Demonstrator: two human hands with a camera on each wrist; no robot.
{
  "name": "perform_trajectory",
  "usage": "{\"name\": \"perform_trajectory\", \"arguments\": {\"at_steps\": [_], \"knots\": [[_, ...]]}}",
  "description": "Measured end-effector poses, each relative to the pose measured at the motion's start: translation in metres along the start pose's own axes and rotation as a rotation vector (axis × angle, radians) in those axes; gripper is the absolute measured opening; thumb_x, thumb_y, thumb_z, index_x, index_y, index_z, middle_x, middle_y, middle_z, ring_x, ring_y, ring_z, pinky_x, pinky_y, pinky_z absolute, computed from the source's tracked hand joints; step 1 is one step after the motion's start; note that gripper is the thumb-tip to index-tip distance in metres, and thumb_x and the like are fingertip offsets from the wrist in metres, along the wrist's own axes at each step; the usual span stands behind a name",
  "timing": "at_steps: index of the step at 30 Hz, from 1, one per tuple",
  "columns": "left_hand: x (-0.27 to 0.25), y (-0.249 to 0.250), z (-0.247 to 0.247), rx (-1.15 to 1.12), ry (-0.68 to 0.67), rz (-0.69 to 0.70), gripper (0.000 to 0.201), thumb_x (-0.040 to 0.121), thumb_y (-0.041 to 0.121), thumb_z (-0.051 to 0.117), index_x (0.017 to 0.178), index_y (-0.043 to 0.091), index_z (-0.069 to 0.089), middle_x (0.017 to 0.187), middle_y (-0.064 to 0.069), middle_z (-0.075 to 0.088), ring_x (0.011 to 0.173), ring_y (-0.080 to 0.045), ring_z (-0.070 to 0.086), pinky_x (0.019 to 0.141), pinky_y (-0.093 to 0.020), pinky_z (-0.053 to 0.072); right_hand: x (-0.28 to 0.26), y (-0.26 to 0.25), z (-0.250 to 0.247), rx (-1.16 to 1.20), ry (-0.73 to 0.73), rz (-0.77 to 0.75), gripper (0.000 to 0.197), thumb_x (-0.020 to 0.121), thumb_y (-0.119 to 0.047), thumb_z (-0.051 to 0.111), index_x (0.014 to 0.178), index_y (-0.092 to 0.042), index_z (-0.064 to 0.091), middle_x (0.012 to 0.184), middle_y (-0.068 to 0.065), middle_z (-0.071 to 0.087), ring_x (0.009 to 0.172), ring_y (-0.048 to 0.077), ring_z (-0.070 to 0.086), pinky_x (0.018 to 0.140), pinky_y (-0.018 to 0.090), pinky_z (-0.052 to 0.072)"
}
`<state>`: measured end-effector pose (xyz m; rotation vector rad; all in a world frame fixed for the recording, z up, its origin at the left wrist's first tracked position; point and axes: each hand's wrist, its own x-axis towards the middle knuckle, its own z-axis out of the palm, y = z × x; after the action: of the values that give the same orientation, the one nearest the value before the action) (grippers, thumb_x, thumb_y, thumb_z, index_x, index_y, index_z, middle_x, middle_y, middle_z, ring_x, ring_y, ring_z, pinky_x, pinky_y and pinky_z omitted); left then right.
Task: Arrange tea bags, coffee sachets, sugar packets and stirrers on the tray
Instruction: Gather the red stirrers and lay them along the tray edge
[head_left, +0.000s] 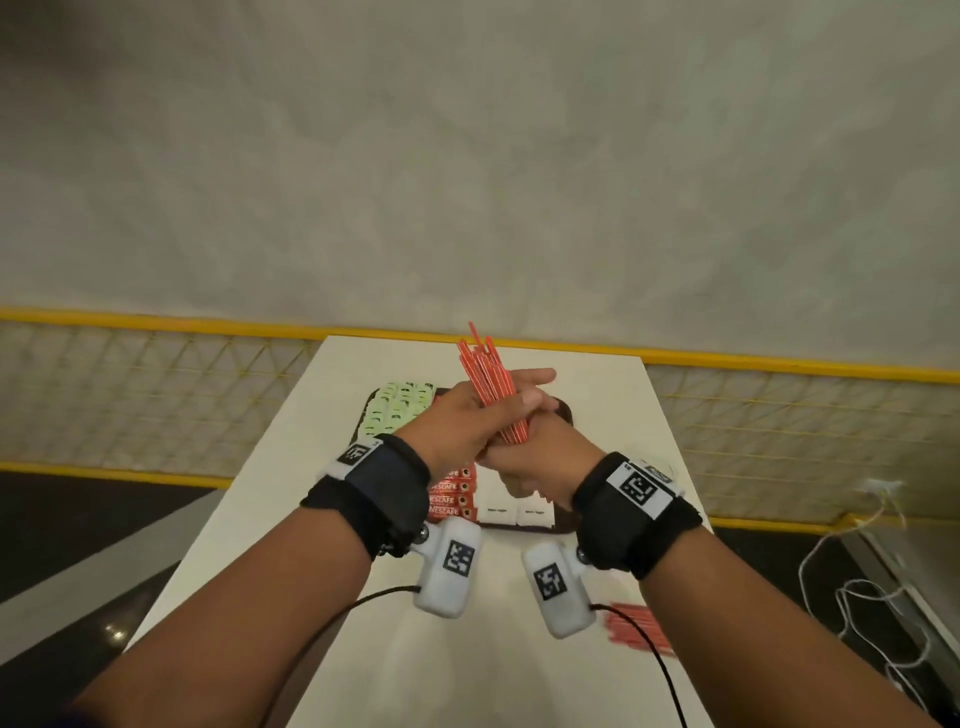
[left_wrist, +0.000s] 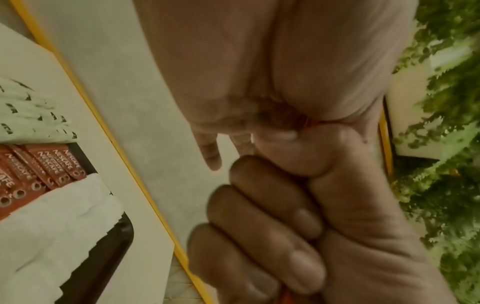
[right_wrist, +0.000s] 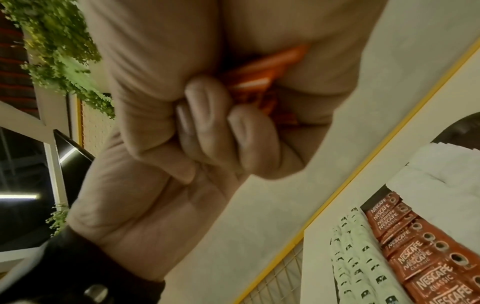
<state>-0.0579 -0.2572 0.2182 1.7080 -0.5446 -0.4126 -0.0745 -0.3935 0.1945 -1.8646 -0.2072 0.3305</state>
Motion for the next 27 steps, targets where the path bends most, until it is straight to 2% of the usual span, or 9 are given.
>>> {"name": "perform_trajectory", "arguments": {"at_steps": [3, 4, 6, 9, 12, 17, 22, 25, 27], "knots": [[-0.012, 0.003, -0.004, -0.045, 0.012, 0.017, 0.038, 0.102, 0.04, 0.042, 0.096, 0.012, 0.067, 0.118, 0.008, 0.069, 0.074, -0.019, 0.073, 0.081, -0.038, 0.058, 0.004, -0.002, 0.007, -0.079, -0.009, -0.007, 0.022, 0.082, -0.018, 0.067, 0.1, -0.006, 0.063, 0.058, 0.012, 0.05, 0.052, 0.021, 0.046, 0.056, 0.034, 0.043], [-0.014, 0.002, -0.007, -0.063, 0.017, 0.017, 0.042, 0.102, 0.043, 0.039, 0.089, 0.014, 0.067, 0.12, 0.006, 0.07, 0.069, -0.021, 0.072, 0.076, -0.037, 0.059, 0.002, -0.002, 0.007, -0.061, -0.015, -0.008, 0.018, 0.084, -0.018, 0.069, 0.095, -0.004, 0.064, 0.057, 0.008, 0.054, 0.054, 0.02, 0.049, 0.058, 0.033, 0.045], [-0.017, 0.0, -0.012, -0.105, 0.046, 0.02, 0.046, 0.101, 0.049, 0.035, 0.093, 0.023, 0.073, 0.113, -0.003, 0.072, 0.079, -0.031, 0.072, 0.08, -0.045, 0.059, -0.002, 0.0, 0.008, 0.091, -0.042, -0.008, 0.005, 0.09, -0.015, 0.068, 0.091, -0.011, 0.065, 0.062, -0.001, 0.062, 0.06, 0.016, 0.057, 0.06, 0.026, 0.048], [-0.015, -0.007, -0.023, -0.27, 0.154, 0.036, 0.051, 0.099, 0.052, 0.036, 0.075, 0.019, 0.068, 0.098, -0.013, 0.07, 0.107, -0.033, 0.067, 0.1, -0.058, 0.047, -0.007, 0.005, 0.006, 0.4, 0.01, 0.069, 0.035, 0.085, -0.037, 0.061, 0.104, -0.008, 0.062, 0.092, 0.006, 0.07, 0.09, 0.023, 0.067, 0.078, 0.028, 0.055], [-0.01, -0.013, -0.03, -0.369, 0.277, 0.095, 0.051, 0.096, 0.057, 0.043, 0.071, 0.014, 0.054, 0.084, -0.017, 0.056, 0.096, -0.023, 0.067, 0.102, -0.063, 0.042, -0.008, 0.006, 0.002, 0.675, 0.144, 0.241, 0.069, 0.085, -0.06, 0.047, 0.118, 0.0, 0.058, 0.113, 0.018, 0.069, 0.108, 0.031, 0.067, 0.095, 0.039, 0.052], [-0.006, -0.015, -0.022, -0.281, 0.356, 0.169, 0.051, 0.092, 0.062, 0.045, 0.068, 0.018, 0.056, 0.082, -0.007, 0.07, 0.087, -0.024, 0.065, 0.096, -0.057, 0.049, -0.006, -0.014, 0.003, 0.931, 0.194, 0.29, 0.09, 0.089, -0.07, 0.036, 0.132, 0.009, 0.043, 0.133, 0.03, 0.053, 0.114, 0.04, 0.062, 0.098, 0.045, 0.05], [-0.005, -0.01, -0.017, -0.221, 0.348, 0.159, 0.046, 0.086, 0.058, 0.046, 0.072, 0.016, 0.058, 0.089, -0.006, 0.075, 0.078, -0.018, 0.07, 0.072, -0.029, 0.057, -0.006, -0.024, 0.004, 0.91, 0.215, 0.268, 0.091, 0.091, -0.068, 0.038, 0.14, 0.009, 0.04, 0.137, 0.03, 0.05, 0.119, 0.038, 0.059, 0.099, 0.045, 0.05], [-0.004, -0.016, -0.019, -0.237, 0.377, 0.142, 0.051, 0.092, 0.057, 0.044, 0.068, 0.012, 0.052, 0.08, -0.01, 0.072, 0.071, -0.025, 0.065, 0.072, -0.036, 0.055, -0.009, -0.024, 0.005, 0.795, 0.213, 0.288, 0.087, 0.092, -0.069, 0.033, 0.135, 0.006, 0.046, 0.131, 0.025, 0.058, 0.117, 0.035, 0.061, 0.102, 0.044, 0.048], [-0.003, -0.023, -0.024, -0.305, 0.366, 0.097, 0.049, 0.096, 0.054, 0.046, 0.068, 0.013, 0.048, 0.063, -0.009, 0.058, 0.061, -0.025, 0.056, 0.068, -0.04, 0.053, -0.01, -0.026, 0.003, 0.636, 0.241, 0.277, 0.081, 0.093, -0.068, 0.029, 0.134, -0.002, 0.051, 0.132, 0.016, 0.059, 0.12, 0.029, 0.06, 0.105, 0.043, 0.045]]}}
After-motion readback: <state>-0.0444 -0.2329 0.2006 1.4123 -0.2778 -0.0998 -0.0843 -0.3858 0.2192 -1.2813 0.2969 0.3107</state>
